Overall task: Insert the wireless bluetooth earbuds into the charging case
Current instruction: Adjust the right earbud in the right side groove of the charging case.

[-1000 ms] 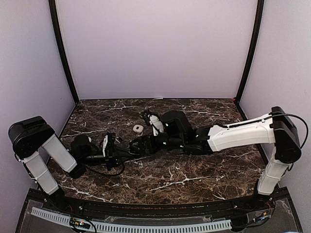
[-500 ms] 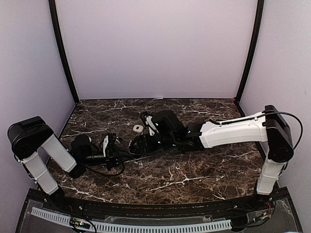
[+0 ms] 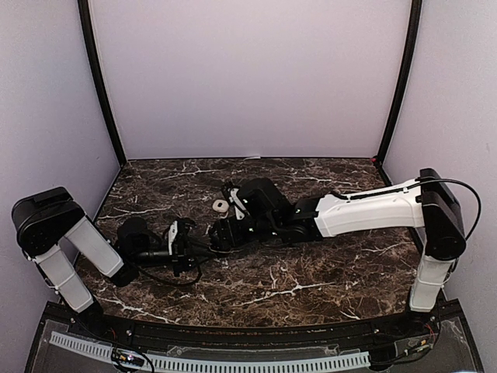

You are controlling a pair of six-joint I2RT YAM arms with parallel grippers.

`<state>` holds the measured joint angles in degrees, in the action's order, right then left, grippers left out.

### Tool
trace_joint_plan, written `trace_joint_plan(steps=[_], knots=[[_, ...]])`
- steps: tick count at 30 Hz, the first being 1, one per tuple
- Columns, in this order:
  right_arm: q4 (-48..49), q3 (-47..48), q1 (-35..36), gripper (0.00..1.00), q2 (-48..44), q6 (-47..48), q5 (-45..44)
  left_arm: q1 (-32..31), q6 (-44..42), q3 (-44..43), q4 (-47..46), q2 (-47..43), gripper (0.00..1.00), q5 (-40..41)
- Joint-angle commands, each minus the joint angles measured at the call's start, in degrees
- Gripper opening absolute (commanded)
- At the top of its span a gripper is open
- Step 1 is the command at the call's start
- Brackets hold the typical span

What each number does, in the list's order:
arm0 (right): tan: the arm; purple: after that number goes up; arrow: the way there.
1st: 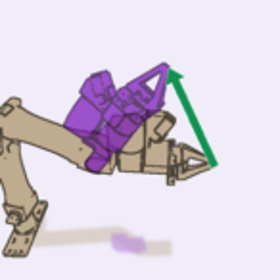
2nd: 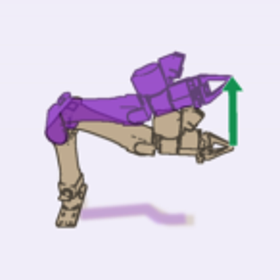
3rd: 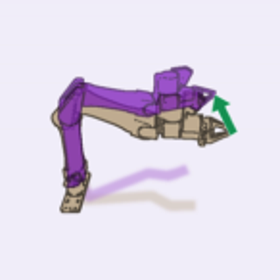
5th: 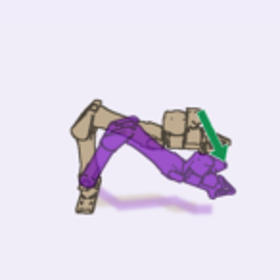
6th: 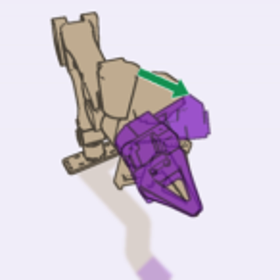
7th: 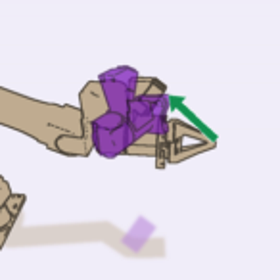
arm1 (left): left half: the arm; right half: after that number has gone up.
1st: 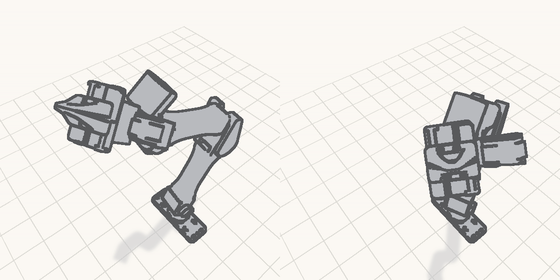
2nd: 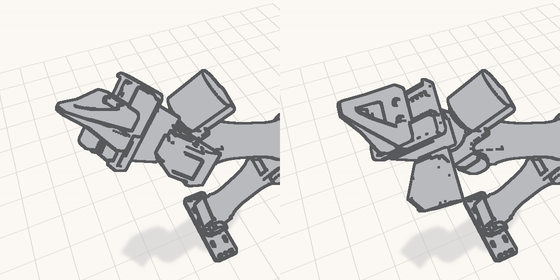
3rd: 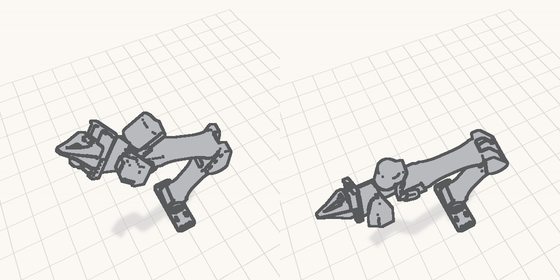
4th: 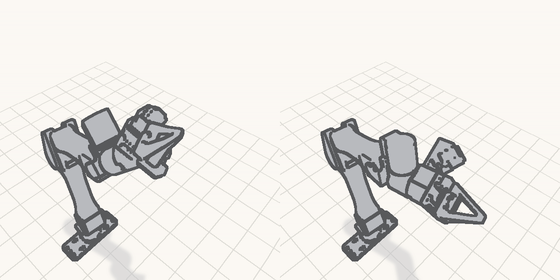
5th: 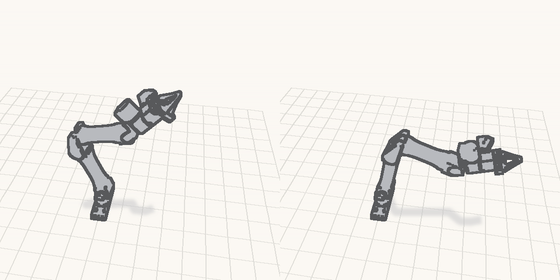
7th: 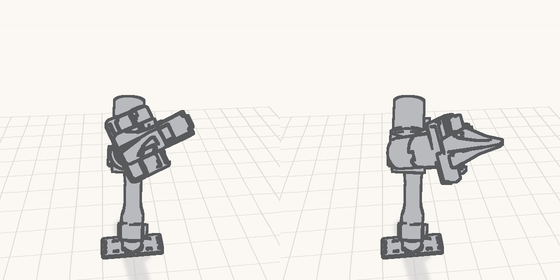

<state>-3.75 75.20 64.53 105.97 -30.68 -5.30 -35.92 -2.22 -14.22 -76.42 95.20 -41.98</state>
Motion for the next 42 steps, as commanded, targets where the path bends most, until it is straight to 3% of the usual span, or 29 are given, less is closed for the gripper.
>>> trace_joint_plan(steps=[1, 6, 9, 17, 29, 42], knots=[[0.88, -0.66, 0.67, 0.78, -1.65, -0.55, -2.01, -0.42, -1.21, -1.16, 0.65, -1.98, 0.00, 0.54], [-0.70, -2.76, 0.66, 0.78, -5.51, -1.86, -5.62, -0.50, -1.29, -1.32, 0.92, -1.78, 0.00, 0.55], [-6.37, -1.80, 0.67, 0.65, -7.31, -5.94, -9.65, -0.75, -1.36, -1.38, 0.92, -1.52, 0.00, 0.50], [-12.79, -8.00, 0.38, 0.56, -14.82, -12.35, -15.95, -2.33, 0.59, -2.91, -2.93, 1.95, 0.00, 0.43], [-21.40, -8.98, -0.20, 0.57, -20.92, -16.55, -14.46, -5.99, 0.64, -9.69, -1.52, 7.43, 0.00, 5.40], [-21.27, -6.79, 1.07, 0.37, -18.55, -22.62, -8.64, -6.17, -0.70, -11.33, -4.75, 11.66, 0.00, 6.69]])
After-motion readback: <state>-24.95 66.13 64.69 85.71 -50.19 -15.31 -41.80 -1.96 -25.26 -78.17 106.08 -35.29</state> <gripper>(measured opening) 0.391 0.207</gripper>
